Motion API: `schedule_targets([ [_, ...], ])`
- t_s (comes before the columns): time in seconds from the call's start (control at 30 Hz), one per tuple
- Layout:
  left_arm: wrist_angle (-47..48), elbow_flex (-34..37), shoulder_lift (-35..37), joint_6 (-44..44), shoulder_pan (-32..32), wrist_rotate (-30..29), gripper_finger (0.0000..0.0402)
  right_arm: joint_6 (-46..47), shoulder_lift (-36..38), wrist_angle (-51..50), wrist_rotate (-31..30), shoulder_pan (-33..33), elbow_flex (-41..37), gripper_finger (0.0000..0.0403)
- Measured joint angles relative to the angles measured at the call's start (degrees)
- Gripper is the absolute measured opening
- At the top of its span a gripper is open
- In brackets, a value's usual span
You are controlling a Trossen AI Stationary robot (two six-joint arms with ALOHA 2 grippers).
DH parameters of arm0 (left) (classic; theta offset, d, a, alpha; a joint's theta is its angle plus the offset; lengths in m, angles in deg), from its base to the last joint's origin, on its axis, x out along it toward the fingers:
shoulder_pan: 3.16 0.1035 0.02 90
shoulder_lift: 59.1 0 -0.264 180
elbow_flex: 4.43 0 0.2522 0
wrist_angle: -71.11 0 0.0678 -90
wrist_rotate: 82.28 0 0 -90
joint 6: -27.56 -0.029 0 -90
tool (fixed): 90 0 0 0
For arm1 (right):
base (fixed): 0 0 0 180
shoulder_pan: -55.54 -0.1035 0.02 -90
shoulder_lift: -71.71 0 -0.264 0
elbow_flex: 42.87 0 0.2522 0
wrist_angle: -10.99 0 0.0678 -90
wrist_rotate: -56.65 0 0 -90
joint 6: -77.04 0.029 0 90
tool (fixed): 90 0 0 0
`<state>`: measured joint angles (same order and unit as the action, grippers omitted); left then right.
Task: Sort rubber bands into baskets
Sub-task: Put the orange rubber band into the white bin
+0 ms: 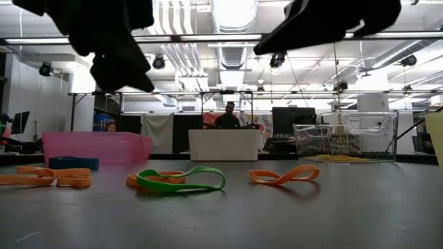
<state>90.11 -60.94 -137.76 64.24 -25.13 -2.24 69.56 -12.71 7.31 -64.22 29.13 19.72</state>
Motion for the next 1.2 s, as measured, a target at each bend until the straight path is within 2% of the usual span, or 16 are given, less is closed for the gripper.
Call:
schedule_targets([
  [0.27, -1.4, 0.6, 0.0, 1.4, 0.0, -5.0, 0.0151, 2.3, 0.1, 0.9, 0.2, 1.0, -2.7, 0.0166],
  [0.47, -8.5, 0.3, -4.4, -1.1, -0.2, -4.3, 0.0151, 2.3, 1.8, 0.8, 0.2, 1.0, -2.8, 0.0166],
  [0.83, -3.6, -6.2, -14.8, -3.3, -0.4, -2.9, 0.0151, 2.0, 3.4, -0.4, 0.3, 1.0, -3.2, 0.0167],
  [1.2, -2.4, -7.1, -17.4, -3.7, -0.4, -3.0, 0.0151, 2.3, 3.4, -0.4, 0.3, 1.0, -3.4, 0.0167],
])
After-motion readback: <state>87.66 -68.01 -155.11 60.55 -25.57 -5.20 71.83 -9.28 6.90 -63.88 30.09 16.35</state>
